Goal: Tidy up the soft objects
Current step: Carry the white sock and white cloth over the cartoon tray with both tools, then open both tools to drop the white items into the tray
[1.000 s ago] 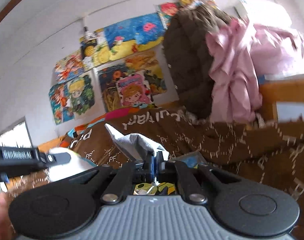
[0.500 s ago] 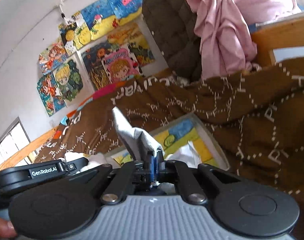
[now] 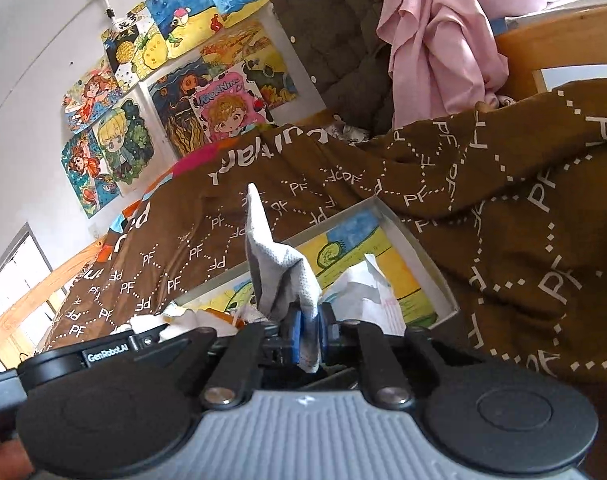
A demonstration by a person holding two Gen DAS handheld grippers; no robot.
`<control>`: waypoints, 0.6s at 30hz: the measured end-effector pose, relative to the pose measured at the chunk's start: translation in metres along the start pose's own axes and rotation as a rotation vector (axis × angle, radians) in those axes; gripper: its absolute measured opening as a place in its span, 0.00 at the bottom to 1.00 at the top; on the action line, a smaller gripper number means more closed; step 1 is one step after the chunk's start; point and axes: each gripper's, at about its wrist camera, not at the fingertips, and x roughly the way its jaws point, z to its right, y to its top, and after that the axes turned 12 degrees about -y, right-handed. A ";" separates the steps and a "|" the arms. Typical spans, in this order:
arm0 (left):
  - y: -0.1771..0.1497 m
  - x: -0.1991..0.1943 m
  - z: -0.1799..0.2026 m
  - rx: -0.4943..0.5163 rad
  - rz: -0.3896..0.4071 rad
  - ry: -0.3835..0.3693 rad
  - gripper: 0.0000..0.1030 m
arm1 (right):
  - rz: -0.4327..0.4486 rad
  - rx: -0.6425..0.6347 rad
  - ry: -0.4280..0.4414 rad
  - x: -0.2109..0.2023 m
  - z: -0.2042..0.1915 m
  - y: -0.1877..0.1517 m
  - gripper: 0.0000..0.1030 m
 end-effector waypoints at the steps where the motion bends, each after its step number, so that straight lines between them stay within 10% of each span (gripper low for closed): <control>1: 0.000 -0.001 0.000 -0.005 0.001 0.001 0.07 | -0.002 0.000 -0.003 -0.001 0.000 0.001 0.16; 9: 0.005 -0.012 0.006 0.025 -0.003 0.048 0.18 | 0.013 -0.050 -0.035 -0.012 -0.003 0.009 0.48; 18: 0.009 -0.038 0.003 -0.009 -0.007 0.074 0.56 | 0.014 -0.117 -0.064 -0.038 -0.012 0.015 0.75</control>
